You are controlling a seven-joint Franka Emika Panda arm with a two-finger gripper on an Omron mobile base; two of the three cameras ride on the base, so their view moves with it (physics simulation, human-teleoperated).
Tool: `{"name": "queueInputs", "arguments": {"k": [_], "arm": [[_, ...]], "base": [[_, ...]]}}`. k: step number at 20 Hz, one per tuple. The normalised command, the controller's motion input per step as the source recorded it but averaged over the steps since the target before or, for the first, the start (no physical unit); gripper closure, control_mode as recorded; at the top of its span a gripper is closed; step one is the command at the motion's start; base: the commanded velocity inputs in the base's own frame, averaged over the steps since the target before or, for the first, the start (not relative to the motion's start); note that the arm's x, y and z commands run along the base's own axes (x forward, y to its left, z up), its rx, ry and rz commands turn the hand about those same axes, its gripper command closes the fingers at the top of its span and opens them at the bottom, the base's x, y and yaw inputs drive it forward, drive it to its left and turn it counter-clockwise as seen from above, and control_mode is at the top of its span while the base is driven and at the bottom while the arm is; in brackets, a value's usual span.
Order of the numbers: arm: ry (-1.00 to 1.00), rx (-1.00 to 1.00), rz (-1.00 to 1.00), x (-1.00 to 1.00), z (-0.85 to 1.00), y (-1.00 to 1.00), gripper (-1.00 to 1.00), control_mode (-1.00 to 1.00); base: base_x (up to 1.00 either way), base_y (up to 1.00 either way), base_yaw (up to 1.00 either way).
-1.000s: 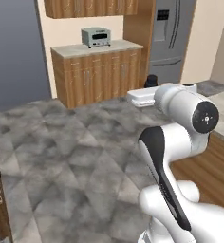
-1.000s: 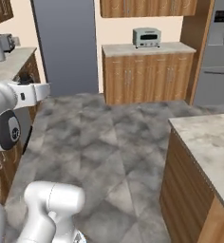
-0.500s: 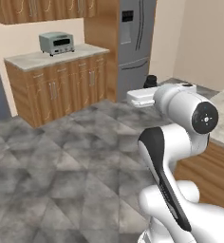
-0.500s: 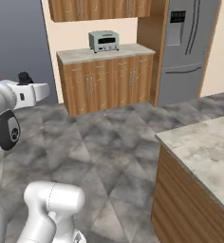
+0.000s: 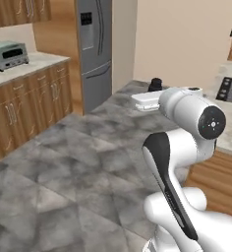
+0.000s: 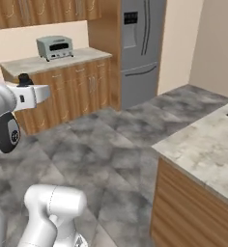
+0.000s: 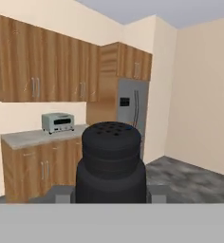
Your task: Collect the turmeric, mayonnaise, and shaker from the cabinet and place them next to the stove.
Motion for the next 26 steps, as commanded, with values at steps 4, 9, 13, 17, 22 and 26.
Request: {"name": "queueInputs", "arguments": {"k": [4, 9, 13, 17, 22, 26], "arm": [[0.0, 0.0, 0.0, 0.0, 0.0, 0.0, 1.0, 1.0], [0.0, 0.0, 0.0, 0.0, 0.0, 0.0, 1.0, 1.0], [0.0, 0.0, 0.0, 0.0, 0.0, 0.0, 1.0, 1.0], [0.0, 0.0, 0.0, 0.0, 0.0, 0.0, 1.0, 1.0], [0.0, 0.0, 0.0, 0.0, 0.0, 0.0, 1.0, 1.0], [0.0, 0.0, 0.0, 0.0, 0.0, 0.0, 1.0, 1.0]], "base": [[0.59, 0.53, -0.51], [0.62, 0.58, -0.5], [0.62, 0.59, -0.5], [0.91, 0.52, -0.44], [0.76, 0.57, -0.47], [0.61, 0.55, -0.52]]}}
